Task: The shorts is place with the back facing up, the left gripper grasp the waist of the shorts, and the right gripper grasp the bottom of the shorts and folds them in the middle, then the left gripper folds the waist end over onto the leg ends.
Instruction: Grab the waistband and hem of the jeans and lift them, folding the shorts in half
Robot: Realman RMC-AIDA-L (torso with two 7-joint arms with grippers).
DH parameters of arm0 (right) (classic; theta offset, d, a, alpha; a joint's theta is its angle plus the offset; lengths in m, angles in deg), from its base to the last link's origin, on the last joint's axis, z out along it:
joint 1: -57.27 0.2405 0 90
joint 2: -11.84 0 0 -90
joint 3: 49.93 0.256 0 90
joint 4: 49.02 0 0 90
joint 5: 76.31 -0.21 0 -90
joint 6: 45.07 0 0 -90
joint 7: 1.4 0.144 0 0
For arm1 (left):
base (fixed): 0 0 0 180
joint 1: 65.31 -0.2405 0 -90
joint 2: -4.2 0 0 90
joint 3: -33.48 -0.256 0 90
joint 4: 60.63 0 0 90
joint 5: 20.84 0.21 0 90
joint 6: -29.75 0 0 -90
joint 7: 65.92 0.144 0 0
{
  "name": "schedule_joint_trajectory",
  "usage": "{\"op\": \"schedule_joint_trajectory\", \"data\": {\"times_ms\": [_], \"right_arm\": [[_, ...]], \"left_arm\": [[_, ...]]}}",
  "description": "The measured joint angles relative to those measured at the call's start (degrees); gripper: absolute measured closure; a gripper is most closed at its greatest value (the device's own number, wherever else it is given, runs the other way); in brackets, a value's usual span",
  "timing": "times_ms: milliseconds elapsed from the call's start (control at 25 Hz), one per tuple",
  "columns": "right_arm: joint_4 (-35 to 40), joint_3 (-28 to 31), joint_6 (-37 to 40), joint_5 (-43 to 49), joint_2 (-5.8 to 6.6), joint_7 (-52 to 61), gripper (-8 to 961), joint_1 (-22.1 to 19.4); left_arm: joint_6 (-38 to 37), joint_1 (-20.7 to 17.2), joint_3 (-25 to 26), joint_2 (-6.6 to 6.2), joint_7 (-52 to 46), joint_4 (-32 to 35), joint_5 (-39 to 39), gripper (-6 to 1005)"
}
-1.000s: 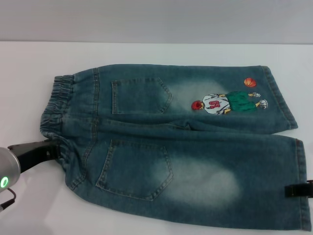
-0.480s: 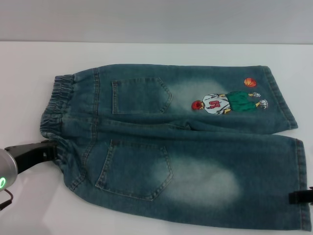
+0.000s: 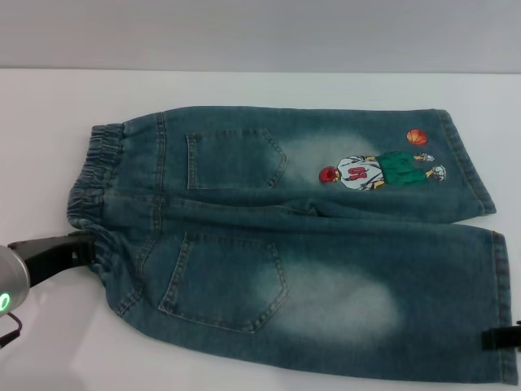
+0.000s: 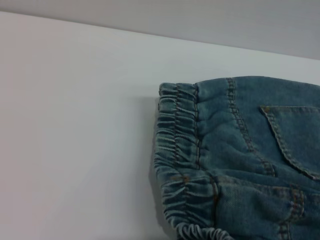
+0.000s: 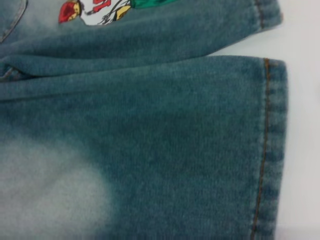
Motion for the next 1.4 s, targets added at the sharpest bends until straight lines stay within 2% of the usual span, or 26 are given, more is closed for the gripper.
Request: {"op": "schedule_joint_trajectory", "data": {"times_ms": [1400], "right_arm": [[-2.10,-2.36,3.09,-0.27,0.00,-0.44,446,-0.62]], "left_arm": [[0.08,0.94,-0.47,0.43,0.00,0.53,-0.18,945]]}}
